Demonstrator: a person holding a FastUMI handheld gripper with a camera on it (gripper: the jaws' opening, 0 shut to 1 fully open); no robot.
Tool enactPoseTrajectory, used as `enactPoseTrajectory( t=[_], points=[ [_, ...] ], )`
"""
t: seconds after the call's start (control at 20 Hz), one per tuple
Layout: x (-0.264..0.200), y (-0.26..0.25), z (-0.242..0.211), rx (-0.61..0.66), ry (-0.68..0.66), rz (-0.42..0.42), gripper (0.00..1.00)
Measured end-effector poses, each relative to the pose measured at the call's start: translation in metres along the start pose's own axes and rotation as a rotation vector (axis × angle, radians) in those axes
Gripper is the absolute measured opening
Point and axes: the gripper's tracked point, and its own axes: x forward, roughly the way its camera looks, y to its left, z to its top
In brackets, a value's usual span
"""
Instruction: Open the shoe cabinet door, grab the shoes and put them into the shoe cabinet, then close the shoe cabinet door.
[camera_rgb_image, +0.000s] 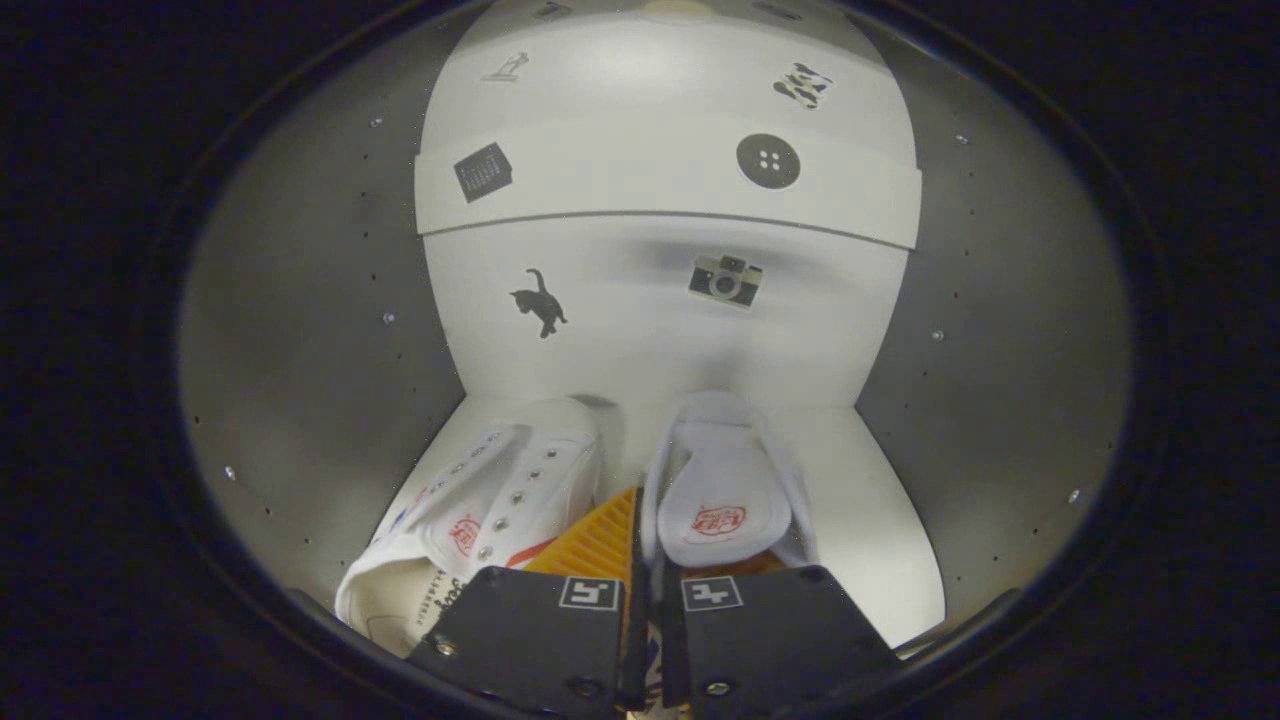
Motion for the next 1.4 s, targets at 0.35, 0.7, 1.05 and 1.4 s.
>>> enactPoseTrajectory(
  t=[0.35, 0.7, 1.05, 1.4],
  points=[
    [-0.047, 0.007, -0.008, 0.001, -0.043, 0.027, 0.34],
    [-0.12, 0.008, -0.019, -0.014, -0.143, -0.001, 0.77],
    [-0.195, 0.025, -0.061, 0.008, -0.21, 0.008, 0.97],
    [-0.302, 0.015, -0.109, 0.054, -0.279, 0.012, 0.97]
  ],
)
